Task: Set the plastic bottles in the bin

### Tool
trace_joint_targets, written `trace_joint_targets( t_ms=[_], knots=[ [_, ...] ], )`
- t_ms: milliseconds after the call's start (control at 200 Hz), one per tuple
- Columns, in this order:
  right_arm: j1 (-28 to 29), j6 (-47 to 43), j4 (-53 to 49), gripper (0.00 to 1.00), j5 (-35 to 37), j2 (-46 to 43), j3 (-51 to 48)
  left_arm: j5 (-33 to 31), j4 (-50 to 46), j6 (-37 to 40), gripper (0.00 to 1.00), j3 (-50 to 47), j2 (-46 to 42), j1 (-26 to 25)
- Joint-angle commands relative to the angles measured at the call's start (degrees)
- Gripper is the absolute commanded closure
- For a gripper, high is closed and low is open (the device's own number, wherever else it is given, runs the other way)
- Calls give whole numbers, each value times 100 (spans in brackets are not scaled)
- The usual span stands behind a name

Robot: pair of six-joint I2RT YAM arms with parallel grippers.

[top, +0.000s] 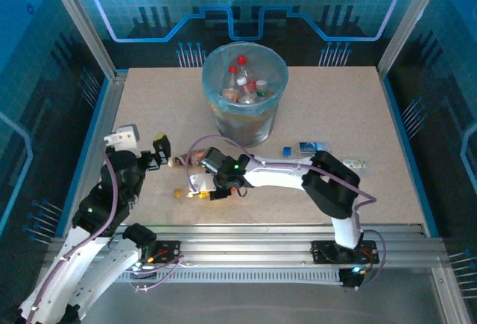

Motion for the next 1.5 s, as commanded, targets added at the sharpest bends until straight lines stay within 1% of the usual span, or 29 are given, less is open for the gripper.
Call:
trace_joint_targets(
  t_ms=[0, 50, 125, 220, 350, 495, 585, 720, 930, 1000, 1090, 1155, 1241, 1341, 1421, 1496],
  knots=[
    [-43, 598, 290, 52, 0, -939, -421, 347, 27, 9, 2, 359, 131, 64],
    [-90, 844, 391, 52, 0, -1312, -661, 654, 26, 22, 3, 475, 265, 63],
    [-184, 1181, 539, 52, -44, -1900, -1034, 1280, 23, 53, 4, 710, 544, 64],
    [-351, 1563, 756, 53, -162, -2693, -1480, 2347, -5, -4, 6, 1079, 984, 63],
    [-676, 2076, 1035, 54, -335, -3646, -1954, 3849, 11, -345, 12, 1582, 1698, 63],
    [-984, 2430, 1108, 54, -408, -4304, -2196, 5378, 368, -831, 19, 1886, 2292, 61],
    [-1103, 2597, 1135, 54, -373, -4573, -2219, 5979, 620, -1048, 25, 1977, 2518, 55],
    [-1275, 2821, 1386, 54, -598, -4924, -2517, 6207, 554, -1179, 32, 2092, 2765, 54],
    [-1388, 2922, 1415, 54, -695, -5085, -2571, 6511, 542, -1408, 52, 2116, 3022, 39],
    [-1396, 2946, 1430, 54, -694, -5107, -2604, 6587, 587, -1488, 52, 2116, 3058, 44],
    [-1414, 3020, 1466, 54, -716, -5144, -2654, 6625, 621, -1563, 49, 2129, 3104, 29],
    [-1428, 3064, 1481, 53, -721, -5164, -2694, 6692, 656, -1623, 49, 2134, 3121, 28],
    [-1433, 3115, 1485, 53, -694, -5189, -2739, 6824, 779, -1712, 54, 2103, 3150, 32],
    [-1442, 3147, 1503, 52, -638, -5249, -2801, 6958, 861, -1799, 66, 2110, 3204, 29],
    [-1447, 3168, 1503, 52, -577, -5286, -2841, 6998, 870, -1819, 68, 2120, 3247, 28],
    [-1453, 3165, 1503, 51, -539, -5307, -2862, 6980, 863, -1819, 68, 2125, 3279, 36]
  ],
)
